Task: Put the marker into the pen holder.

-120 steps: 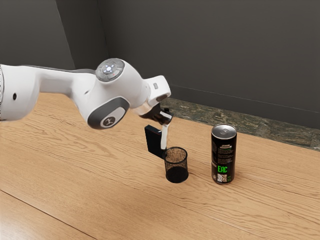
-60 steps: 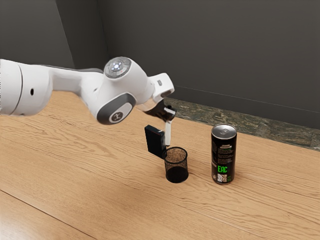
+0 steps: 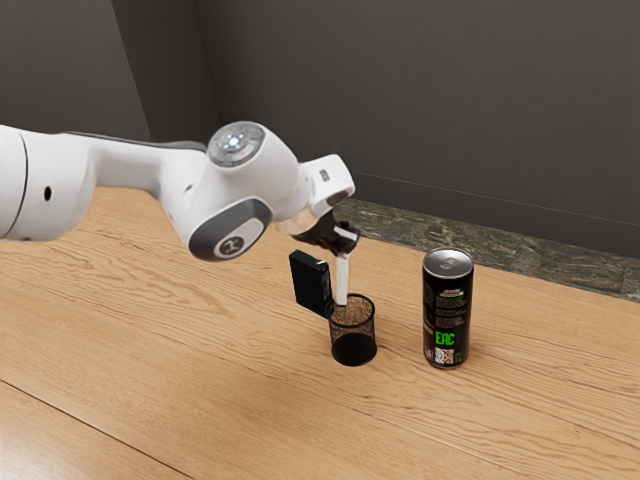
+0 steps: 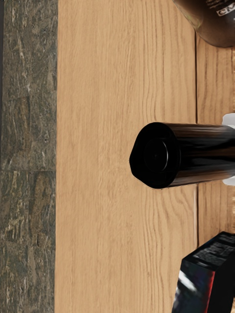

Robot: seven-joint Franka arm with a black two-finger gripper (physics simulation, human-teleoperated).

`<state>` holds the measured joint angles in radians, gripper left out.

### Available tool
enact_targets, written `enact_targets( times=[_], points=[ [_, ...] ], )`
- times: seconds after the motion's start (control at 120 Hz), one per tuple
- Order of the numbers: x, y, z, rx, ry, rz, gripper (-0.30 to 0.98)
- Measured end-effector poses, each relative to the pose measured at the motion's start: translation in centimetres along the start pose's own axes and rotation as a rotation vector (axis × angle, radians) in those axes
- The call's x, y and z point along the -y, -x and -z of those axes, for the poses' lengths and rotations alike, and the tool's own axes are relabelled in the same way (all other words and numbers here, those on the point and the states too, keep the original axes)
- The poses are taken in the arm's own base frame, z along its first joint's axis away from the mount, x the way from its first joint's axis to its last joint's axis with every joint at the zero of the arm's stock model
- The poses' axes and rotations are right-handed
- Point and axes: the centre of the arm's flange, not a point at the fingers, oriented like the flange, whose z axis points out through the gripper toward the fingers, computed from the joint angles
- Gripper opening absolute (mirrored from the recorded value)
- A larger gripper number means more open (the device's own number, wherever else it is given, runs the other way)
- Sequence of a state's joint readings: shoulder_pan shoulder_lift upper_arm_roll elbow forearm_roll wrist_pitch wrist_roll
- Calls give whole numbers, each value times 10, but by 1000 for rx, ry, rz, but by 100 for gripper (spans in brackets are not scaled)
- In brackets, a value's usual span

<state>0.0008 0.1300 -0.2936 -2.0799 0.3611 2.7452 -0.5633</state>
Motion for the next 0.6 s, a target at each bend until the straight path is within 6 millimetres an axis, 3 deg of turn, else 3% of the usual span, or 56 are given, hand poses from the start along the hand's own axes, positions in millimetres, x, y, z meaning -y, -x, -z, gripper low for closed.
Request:
enact_targets(
  times=[0.258, 0.6],
  points=[
    [-6, 3, -1, 4, 5, 29, -10],
    [-2, 1, -19, 11, -12, 23, -10]
  ],
)
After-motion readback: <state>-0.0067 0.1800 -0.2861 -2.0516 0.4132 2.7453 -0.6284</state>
